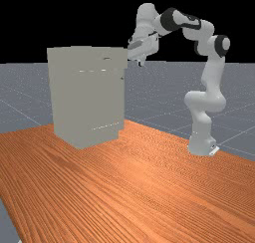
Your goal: Open the drawer
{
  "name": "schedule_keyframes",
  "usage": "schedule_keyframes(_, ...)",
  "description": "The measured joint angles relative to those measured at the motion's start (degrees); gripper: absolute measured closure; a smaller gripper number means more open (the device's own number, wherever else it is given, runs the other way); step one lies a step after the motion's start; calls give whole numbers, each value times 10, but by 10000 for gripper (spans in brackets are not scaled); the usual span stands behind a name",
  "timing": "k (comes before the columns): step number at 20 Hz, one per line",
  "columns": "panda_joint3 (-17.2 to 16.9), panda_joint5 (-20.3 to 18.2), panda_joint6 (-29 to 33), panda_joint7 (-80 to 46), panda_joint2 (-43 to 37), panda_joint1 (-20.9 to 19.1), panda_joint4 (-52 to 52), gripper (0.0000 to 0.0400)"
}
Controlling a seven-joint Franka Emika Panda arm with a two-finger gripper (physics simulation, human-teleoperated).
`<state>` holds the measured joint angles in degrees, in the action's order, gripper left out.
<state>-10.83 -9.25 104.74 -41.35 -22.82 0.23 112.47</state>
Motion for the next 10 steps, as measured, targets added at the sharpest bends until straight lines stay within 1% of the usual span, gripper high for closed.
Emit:
schedule_keyframes(4, -32, 36, 4, -16, -23, -46, -68, 400)
schedule_keyframes(5, -47, 42, 3, -21, -21, -59, -96, 400)
schedule_keyframes(6, -66, 47, 1, -26, -21, -75, -127, 400)
schedule_keyframes(8, -115, 48, -2, -27, -8, -104, -190, 400)
schedule_keyframes(10, -154, 45, 0, -24, 7, -124, -236, 400)
